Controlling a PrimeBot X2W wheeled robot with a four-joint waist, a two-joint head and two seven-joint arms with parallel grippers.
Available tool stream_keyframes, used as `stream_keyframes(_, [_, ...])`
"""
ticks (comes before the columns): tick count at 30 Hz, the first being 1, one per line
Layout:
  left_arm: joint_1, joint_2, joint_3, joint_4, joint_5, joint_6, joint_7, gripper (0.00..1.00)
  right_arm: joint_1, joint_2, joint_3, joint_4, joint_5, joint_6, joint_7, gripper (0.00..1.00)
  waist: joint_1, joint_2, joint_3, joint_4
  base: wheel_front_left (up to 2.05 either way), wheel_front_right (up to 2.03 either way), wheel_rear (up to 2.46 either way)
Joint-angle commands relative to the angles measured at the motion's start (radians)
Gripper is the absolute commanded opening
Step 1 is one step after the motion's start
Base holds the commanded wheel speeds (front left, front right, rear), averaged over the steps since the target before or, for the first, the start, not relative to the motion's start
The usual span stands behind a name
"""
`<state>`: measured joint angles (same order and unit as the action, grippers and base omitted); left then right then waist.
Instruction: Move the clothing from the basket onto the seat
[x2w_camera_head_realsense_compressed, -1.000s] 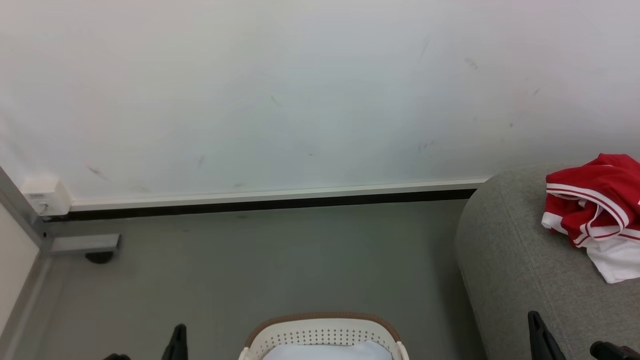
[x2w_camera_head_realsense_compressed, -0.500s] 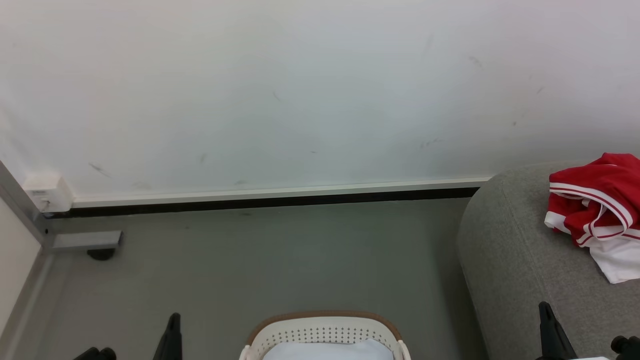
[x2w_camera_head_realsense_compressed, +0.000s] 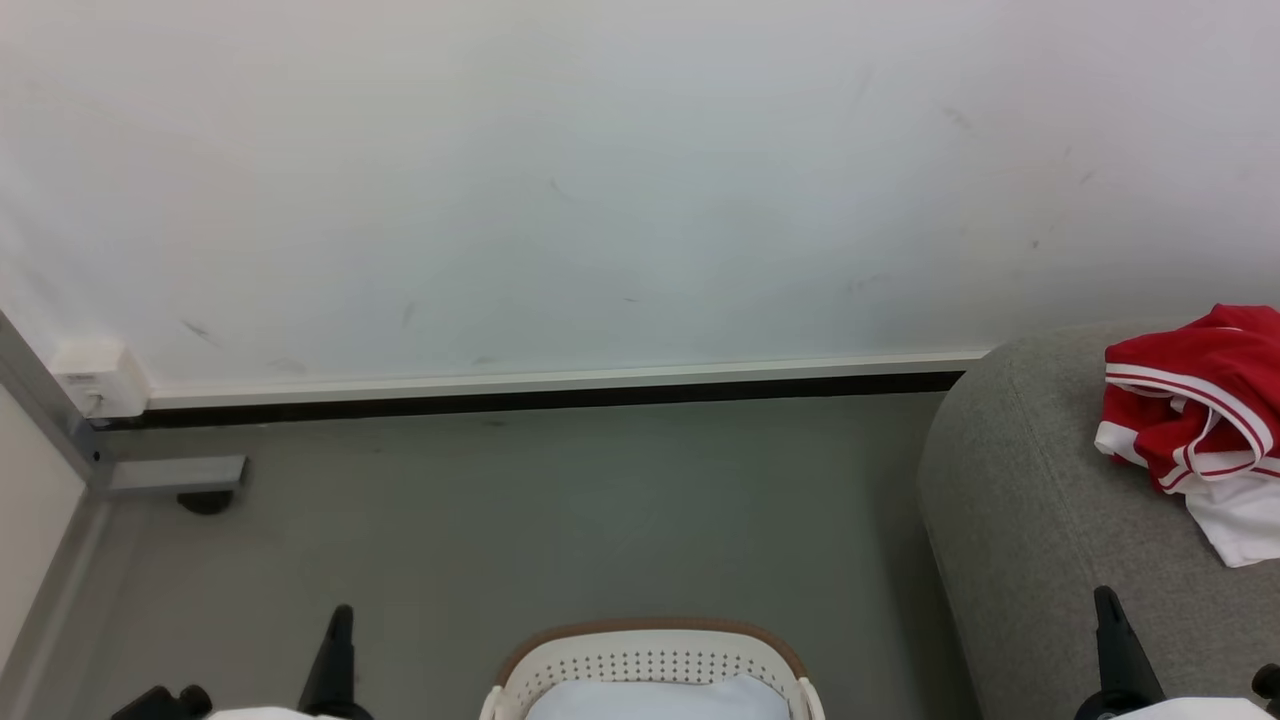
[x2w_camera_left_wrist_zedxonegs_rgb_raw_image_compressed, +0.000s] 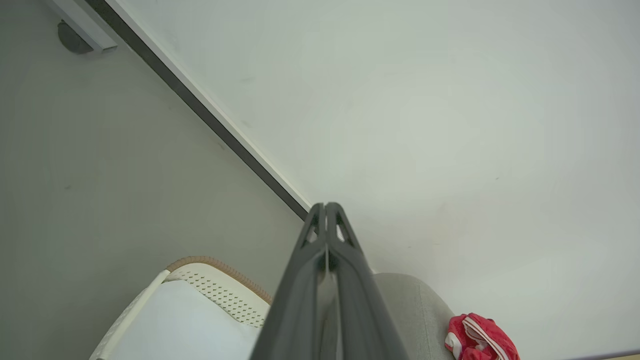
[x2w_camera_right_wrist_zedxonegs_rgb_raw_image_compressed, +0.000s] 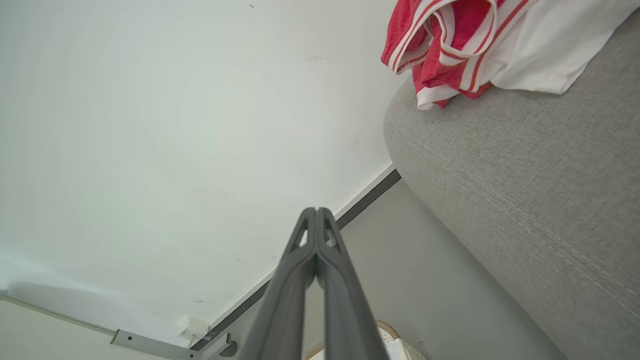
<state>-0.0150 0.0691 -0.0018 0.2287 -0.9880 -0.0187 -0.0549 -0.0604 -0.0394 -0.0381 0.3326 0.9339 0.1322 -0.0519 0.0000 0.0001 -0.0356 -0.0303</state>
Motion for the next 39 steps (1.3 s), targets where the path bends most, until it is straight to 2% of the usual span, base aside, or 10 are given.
stream_keyframes(1, [-0.021, 0.000, 0.009, -0.012, -0.028, -0.006, 0.005, 0.00, -0.027, -0.011, -0.005, -0.015, 0.022, -0.001, 0.006, 0.00, 0.0000, -0.0001, 0.000, 0.000, 0.00, 0.00, 0.00])
stream_keyframes(39, [-0.068, -0.011, 0.077, -0.034, -0.388, -0.036, 0.105, 0.00, -0.054, -0.017, -0.046, -0.053, 0.422, -0.002, 0.100, 0.00, 0.0000, -0.0001, 0.018, 0.016, 0.00, 0.00, 0.00])
